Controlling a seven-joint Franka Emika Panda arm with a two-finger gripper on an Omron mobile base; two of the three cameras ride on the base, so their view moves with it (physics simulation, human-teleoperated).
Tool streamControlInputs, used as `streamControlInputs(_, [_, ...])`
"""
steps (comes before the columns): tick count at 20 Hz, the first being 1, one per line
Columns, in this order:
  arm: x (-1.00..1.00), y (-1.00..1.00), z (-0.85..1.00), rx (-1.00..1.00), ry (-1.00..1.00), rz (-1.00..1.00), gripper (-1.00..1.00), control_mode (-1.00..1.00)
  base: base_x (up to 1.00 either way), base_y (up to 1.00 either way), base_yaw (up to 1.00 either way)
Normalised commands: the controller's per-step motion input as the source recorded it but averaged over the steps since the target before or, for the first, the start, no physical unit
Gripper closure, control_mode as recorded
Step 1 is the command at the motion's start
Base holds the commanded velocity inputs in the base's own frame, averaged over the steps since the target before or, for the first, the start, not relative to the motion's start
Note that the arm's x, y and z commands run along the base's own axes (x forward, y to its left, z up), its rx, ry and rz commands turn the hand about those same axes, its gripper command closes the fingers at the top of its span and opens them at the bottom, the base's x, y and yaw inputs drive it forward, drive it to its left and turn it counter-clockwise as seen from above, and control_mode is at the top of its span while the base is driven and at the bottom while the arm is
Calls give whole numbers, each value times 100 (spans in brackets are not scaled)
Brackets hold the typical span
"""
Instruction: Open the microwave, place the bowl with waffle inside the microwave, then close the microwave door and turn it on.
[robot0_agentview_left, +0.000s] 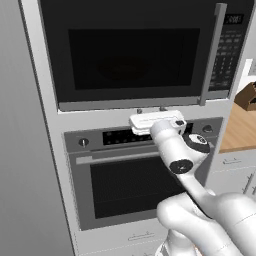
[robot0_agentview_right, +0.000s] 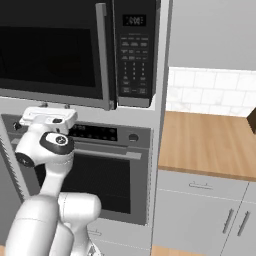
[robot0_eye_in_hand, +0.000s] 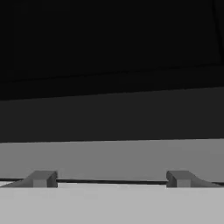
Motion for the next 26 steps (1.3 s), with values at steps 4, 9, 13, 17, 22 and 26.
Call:
streamControlInputs(4, [4, -51, 56, 6, 0, 0, -100, -100, 0, 0, 0])
streamControlInputs(9, [32, -35, 28, 9, 4, 2, -100, -100, 0, 0, 0])
streamControlInputs(13, [45, -19, 11, 6, 9, 1, -100, -100, 0, 0, 0])
streamControlInputs(17, [53, -5, 3, 0, 8, 0, -100, -100, 0, 0, 0])
streamControlInputs(22, [-57, -20, 16, 0, 0, 0, -100, -100, 0, 0, 0])
streamControlInputs(26, [-94, -60, 40, 0, 2, 0, -100, -100, 0, 0, 0])
